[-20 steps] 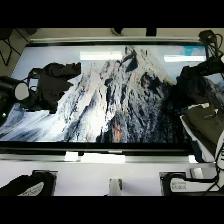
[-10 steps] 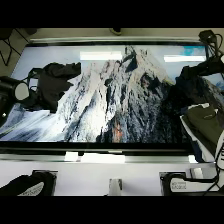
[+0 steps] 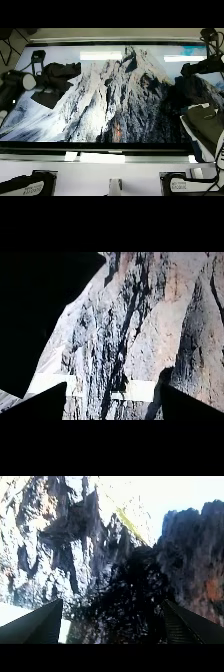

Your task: Fold the shirts.

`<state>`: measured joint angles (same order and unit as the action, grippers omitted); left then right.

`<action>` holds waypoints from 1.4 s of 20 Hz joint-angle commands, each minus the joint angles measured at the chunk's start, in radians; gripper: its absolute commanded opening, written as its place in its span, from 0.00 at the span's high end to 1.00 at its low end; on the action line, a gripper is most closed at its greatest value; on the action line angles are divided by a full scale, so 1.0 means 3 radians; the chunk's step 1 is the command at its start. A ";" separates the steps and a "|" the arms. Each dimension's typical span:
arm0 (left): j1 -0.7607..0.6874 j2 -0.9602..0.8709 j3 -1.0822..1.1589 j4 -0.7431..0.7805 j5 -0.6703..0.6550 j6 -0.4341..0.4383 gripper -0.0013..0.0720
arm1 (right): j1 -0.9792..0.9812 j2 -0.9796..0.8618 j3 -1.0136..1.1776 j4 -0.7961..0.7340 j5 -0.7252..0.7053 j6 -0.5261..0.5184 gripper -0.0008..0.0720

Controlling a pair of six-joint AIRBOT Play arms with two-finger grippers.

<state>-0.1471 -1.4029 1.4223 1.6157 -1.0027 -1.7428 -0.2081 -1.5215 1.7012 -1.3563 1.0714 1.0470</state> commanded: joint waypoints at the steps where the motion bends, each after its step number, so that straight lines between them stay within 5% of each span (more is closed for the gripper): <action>1: 0.0646 -0.1055 0.1298 -0.0355 -0.0797 0.0189 0.01 | 0.0000 -0.0001 0.0004 0.0559 -0.0106 0.0041 0.06; 3: 0.1132 -0.1603 0.1932 -0.0852 -0.1204 -0.0172 0.01 | 0.0000 -0.0001 0.0004 0.0791 -0.0047 0.0041 0.06; 7: 0.1667 -0.1954 0.1802 -0.2043 -0.0872 -0.0020 0.01 | 0.0000 -0.0001 0.0004 0.1095 0.0397 0.0037 0.06; 16: 0.1459 -0.2452 0.1717 -0.2136 -0.0696 0.0177 0.01 | 0.0000 -0.0001 0.0004 0.1116 0.0858 0.0028 0.05; 17: 0.1441 -0.2481 0.1717 -0.2139 -0.0641 0.0122 0.12 | 0.0000 -0.0001 0.0004 0.1118 0.0899 0.0029 0.05; 20: 0.1415 -0.2488 0.1722 -0.2398 -0.0374 0.0125 0.83 | 0.0000 -0.0001 0.0003 0.1123 0.1108 0.0211 0.06; 21: 0.1401 -0.2445 0.1724 -0.2616 -0.0281 0.0329 0.93 | 0.0000 -0.0003 0.0003 0.1123 0.1218 0.0197 0.06; 26: 0.1165 -0.1415 0.1724 -0.3646 0.0039 0.1865 0.93 | 0.0000 0.0015 0.0004 0.1231 0.1401 -0.0113 0.08; 28: 0.0978 -0.0687 0.1723 -0.3665 -0.0098 0.2166 0.93 | 0.0000 0.0120 0.0004 0.1324 0.1291 -0.0251 0.08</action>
<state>0.2028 -1.8370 1.9385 0.6308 -1.0306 -1.3121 -0.2081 -1.5085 1.7012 -0.9932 1.4609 1.0256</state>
